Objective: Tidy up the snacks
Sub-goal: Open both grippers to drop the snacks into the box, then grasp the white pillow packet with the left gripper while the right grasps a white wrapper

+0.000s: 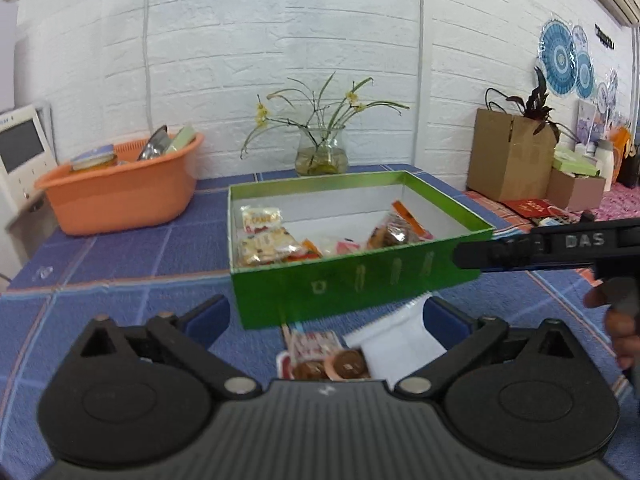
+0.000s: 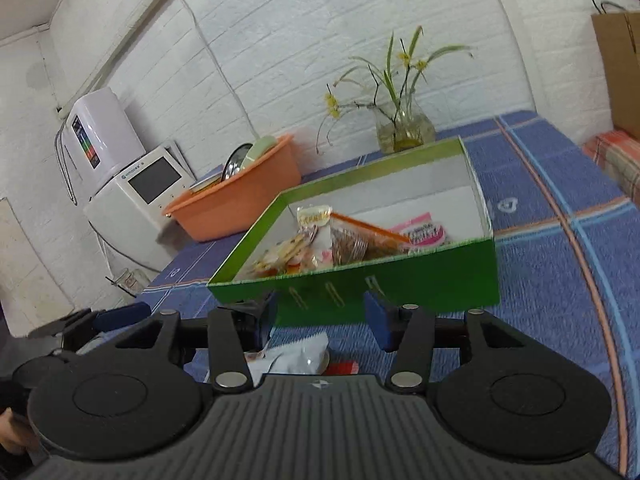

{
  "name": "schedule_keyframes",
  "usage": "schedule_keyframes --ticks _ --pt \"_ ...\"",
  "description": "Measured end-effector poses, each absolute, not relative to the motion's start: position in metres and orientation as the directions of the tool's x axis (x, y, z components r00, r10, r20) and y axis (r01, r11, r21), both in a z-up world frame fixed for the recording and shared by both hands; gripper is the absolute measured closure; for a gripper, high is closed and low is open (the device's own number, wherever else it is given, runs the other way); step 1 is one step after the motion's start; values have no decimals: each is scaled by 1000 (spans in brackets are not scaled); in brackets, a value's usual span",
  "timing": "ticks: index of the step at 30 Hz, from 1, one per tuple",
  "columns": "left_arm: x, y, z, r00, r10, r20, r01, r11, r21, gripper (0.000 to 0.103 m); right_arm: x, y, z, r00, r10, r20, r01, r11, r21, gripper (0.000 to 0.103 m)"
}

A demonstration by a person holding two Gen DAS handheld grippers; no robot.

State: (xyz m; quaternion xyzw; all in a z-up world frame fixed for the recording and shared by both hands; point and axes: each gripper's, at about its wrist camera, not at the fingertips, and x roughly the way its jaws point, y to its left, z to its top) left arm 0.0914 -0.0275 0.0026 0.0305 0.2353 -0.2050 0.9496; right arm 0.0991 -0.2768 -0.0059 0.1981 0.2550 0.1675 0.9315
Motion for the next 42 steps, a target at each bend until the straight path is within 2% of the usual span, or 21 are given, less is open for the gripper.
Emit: schedule_keyframes --ticks 2,6,8,11,12,13,14,15,17,22,28,31,37,42 --pt "81 -35 -5 770 -412 -487 430 899 -81 0 103 -273 -15 783 450 -429 -215 843 492 18" --pt "80 -62 -21 749 -386 -538 452 892 -11 0 115 -261 -28 720 493 -489 -185 815 550 14" --pt "86 -66 -28 733 -407 -546 458 888 -46 0 119 -257 -33 695 507 -510 -173 806 566 8" --pt "94 -65 -39 678 -496 -543 507 850 -144 1 121 -253 -38 678 524 -515 -179 797 577 8" --pt "96 -64 -42 667 -510 -543 509 844 -168 6 120 -251 -39 681 533 -502 -195 793 577 8" --pt "98 -62 -46 651 -526 -547 511 837 -197 10 118 -250 -38 687 539 -488 -219 794 568 16" --pt "100 -60 -49 635 -548 -545 516 825 -228 21 116 -247 -37 695 535 -480 -241 802 546 35" --pt "102 -57 -50 624 -564 -541 515 818 -258 28 114 -245 -35 703 527 -478 -257 815 519 35" --pt "103 -52 -48 618 -574 -538 503 814 -291 32 110 -242 -33 712 513 -479 -265 829 493 41" --pt "93 -40 -41 623 -591 -512 503 804 -317 38 97 -242 -25 734 515 -442 -276 822 499 47" --pt "65 -31 -16 701 -552 -451 513 830 -218 38 81 -230 -2 754 548 -361 -349 801 486 48" --pt "59 -21 -11 728 -531 -434 490 846 -213 38 78 -219 5 756 562 -336 -387 797 463 48" --pt "70 -13 -14 749 -477 -460 421 878 -226 40 86 -196 6 757 551 -351 -415 820 393 52" --pt "75 -6 2 771 -474 -425 435 880 -192 41 90 -199 16 770 565 -297 -429 802 416 55"
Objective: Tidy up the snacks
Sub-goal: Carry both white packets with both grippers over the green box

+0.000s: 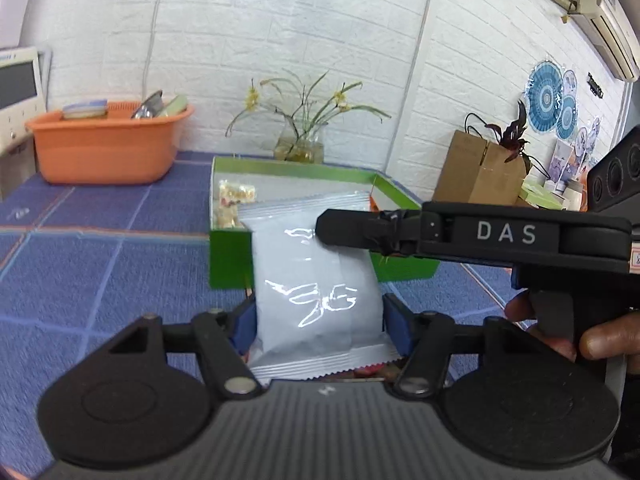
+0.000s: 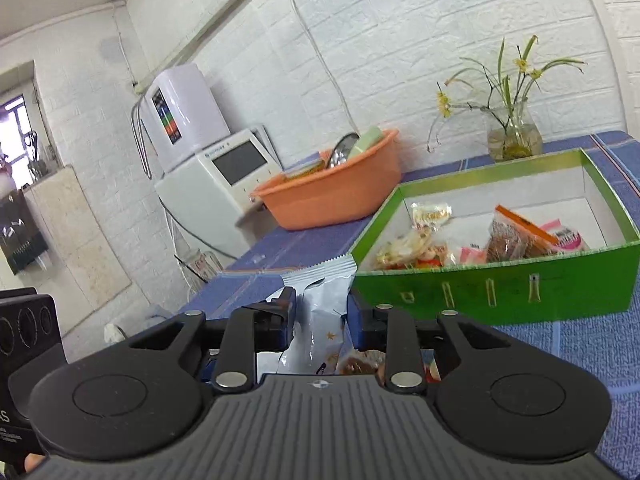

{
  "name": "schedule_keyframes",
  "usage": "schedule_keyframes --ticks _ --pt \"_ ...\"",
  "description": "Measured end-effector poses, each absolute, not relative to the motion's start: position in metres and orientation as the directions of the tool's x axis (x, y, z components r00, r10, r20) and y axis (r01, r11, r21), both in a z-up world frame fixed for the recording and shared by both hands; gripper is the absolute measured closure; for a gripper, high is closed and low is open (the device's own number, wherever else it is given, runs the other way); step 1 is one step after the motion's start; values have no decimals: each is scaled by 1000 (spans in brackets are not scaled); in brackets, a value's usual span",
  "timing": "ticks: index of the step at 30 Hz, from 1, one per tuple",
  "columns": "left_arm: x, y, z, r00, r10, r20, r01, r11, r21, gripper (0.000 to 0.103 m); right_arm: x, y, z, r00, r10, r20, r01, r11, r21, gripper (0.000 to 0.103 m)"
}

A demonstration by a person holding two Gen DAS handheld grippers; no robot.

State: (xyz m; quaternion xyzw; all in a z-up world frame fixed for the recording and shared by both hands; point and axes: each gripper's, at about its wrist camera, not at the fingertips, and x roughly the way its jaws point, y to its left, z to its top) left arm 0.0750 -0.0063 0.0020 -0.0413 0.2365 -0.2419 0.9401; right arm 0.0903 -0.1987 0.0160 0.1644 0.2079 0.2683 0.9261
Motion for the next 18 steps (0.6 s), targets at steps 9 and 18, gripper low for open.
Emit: schedule_keyframes --ticks 9,18 --pt "106 -33 31 812 -435 -389 453 890 -48 43 122 -211 39 795 542 -274 -393 802 450 57" --pt "148 -68 57 808 -482 -338 510 860 -7 43 146 -259 47 873 475 -108 -310 712 630 62"
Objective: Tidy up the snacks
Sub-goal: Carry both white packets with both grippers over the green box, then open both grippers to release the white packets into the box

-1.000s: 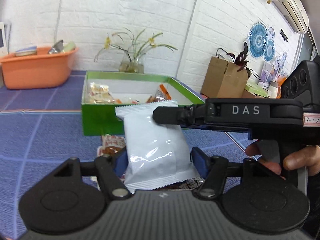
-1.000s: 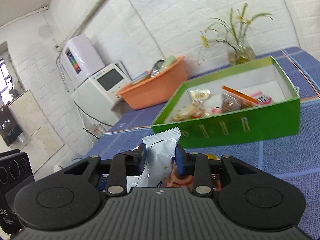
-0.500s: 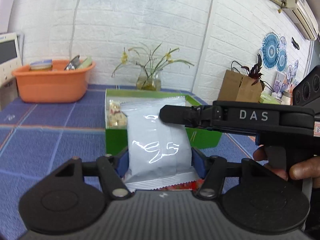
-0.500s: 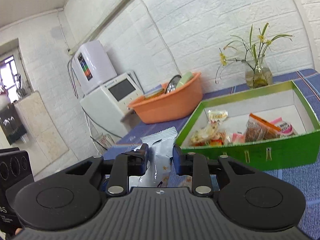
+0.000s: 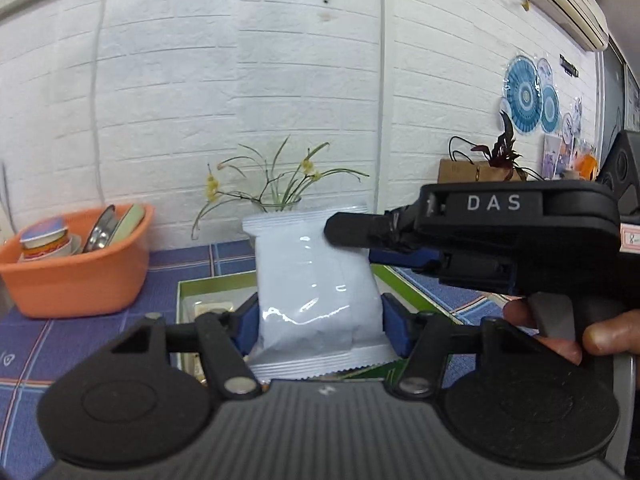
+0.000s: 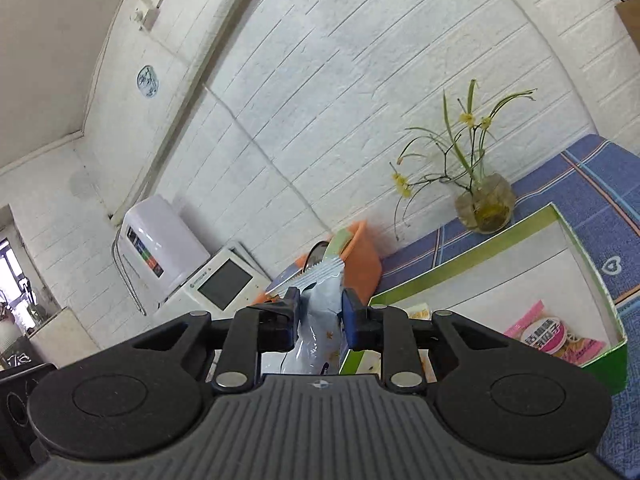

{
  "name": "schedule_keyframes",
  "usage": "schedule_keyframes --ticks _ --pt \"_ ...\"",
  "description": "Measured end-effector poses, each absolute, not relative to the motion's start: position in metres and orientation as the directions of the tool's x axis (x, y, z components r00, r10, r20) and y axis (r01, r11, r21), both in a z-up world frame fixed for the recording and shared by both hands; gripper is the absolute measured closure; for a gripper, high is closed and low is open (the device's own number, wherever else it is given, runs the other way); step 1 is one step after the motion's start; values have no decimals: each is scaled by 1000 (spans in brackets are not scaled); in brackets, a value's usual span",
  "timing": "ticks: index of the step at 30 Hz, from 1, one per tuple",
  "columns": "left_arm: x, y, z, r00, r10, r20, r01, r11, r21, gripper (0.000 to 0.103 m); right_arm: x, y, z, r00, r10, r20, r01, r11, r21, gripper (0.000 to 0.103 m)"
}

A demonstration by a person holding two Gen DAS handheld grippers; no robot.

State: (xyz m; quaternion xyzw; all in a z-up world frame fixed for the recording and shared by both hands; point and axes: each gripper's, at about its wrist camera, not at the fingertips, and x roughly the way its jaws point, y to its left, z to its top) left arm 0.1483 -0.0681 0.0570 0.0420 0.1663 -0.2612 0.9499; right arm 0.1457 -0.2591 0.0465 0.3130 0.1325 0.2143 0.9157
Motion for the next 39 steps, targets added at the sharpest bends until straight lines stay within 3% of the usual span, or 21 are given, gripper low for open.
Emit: schedule_keyframes --ticks 8,13,15,16,17,18,24,32,35,39 --pt "185 -82 16 784 -457 -421 486 873 -43 43 175 -261 17 877 415 -241 -202 775 599 62" --pt "198 -78 4 785 -432 -444 452 890 -66 43 183 -257 7 876 401 -268 -182 790 585 63" --pt "203 -78 -1 808 -382 -449 404 913 -50 43 182 -257 6 889 375 -261 -164 795 584 53" --pt "206 -77 -3 819 -360 -446 378 924 -50 42 181 -257 6 896 356 -264 -144 797 586 36" --pt "208 -74 -4 828 -346 -441 357 932 -61 42 180 -258 6 903 341 -261 -130 797 590 6" --pt "209 -72 -5 835 -335 -436 343 937 -64 41 178 -259 6 915 319 -248 -117 797 593 0" --pt "200 -66 6 887 -299 -352 317 948 -7 24 173 -259 14 947 214 -240 -69 865 497 0" --pt "193 -61 13 874 -279 -398 320 946 39 17 167 -265 22 935 267 -232 -119 855 505 0" --pt "184 -57 21 879 -281 -386 323 945 48 0 163 -265 28 929 295 -222 -154 856 493 0" --pt "167 -56 19 869 -306 -389 359 931 70 0 159 -262 35 918 322 -231 -180 858 481 0"
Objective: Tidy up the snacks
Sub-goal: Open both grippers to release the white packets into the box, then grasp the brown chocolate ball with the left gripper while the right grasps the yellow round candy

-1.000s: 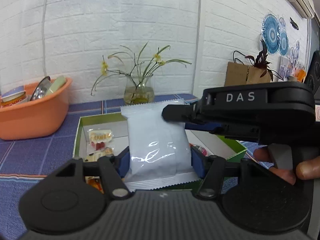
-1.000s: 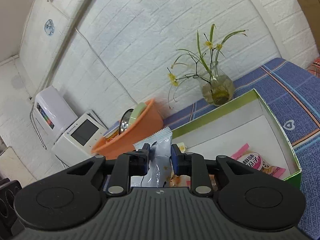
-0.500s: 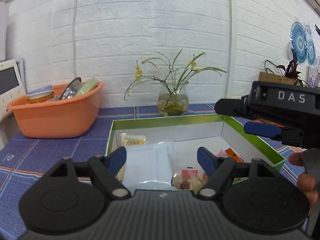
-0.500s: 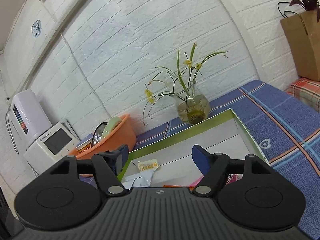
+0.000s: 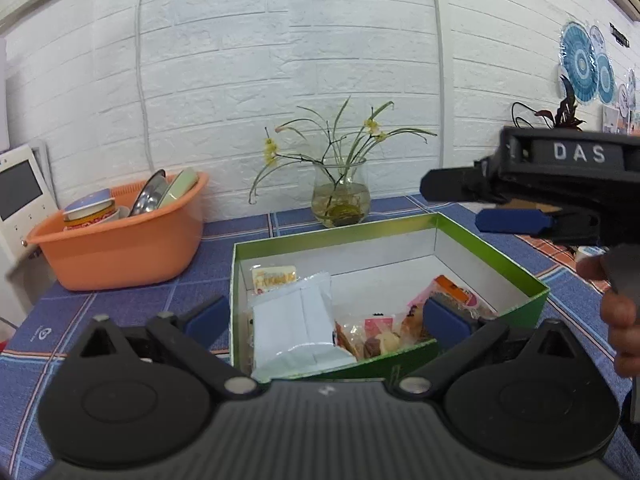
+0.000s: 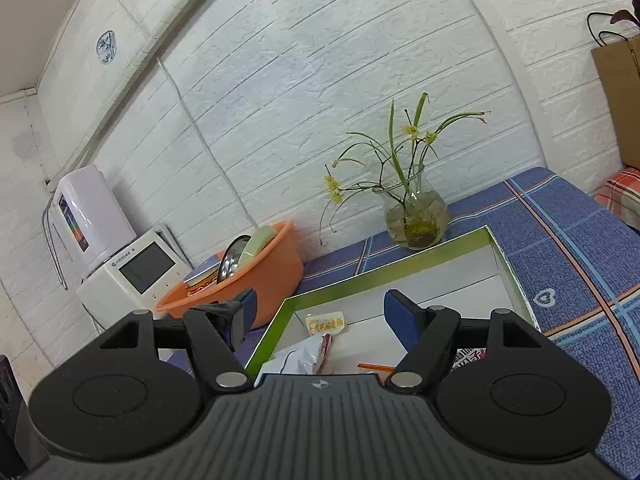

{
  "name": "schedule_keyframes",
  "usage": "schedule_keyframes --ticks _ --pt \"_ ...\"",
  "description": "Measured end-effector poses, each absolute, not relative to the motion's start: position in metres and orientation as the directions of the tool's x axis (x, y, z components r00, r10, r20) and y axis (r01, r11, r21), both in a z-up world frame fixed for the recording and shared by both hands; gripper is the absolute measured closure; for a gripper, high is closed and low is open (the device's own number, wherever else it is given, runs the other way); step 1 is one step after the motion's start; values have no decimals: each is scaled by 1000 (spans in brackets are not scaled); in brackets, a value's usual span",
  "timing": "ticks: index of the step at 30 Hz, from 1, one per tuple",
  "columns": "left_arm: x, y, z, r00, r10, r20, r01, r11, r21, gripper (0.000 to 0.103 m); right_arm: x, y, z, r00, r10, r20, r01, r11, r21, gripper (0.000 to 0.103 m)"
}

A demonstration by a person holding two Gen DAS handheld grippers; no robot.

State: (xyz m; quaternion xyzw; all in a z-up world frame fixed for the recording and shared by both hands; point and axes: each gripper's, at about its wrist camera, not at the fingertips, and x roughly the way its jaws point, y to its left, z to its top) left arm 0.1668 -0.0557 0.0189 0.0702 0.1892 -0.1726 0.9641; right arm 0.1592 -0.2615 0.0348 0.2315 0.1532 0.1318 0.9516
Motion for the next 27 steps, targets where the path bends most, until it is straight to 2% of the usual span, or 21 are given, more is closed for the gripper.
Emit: schedule_keyframes --ticks 4,6,9,13,15,19,24,27 --pt "142 -46 -4 848 -330 -414 389 919 66 0 153 -251 44 896 358 -261 -230 879 417 0" --pt "125 -45 -14 846 -340 -411 415 904 107 0 146 -246 47 871 397 -287 -275 881 385 0" --pt "101 -48 -22 846 -356 -396 451 875 178 0 123 -241 39 837 474 -272 -376 861 344 0" --pt "79 -59 -28 823 -437 -361 526 828 197 0 102 -239 21 830 459 -318 -395 885 245 0" --pt "79 -68 -34 793 -470 -387 567 802 189 0 99 -239 10 823 447 -350 -397 894 208 0" --pt "94 -75 -52 694 -531 -486 632 772 60 0 111 -240 -14 761 468 -449 -409 884 228 0" --pt "116 -63 -57 646 -542 -537 595 799 -90 2 128 -236 -37 697 507 -507 -418 862 288 0" --pt "129 -44 -56 595 -610 -524 591 773 -230 2 140 -232 -43 646 538 -542 -437 842 315 0"
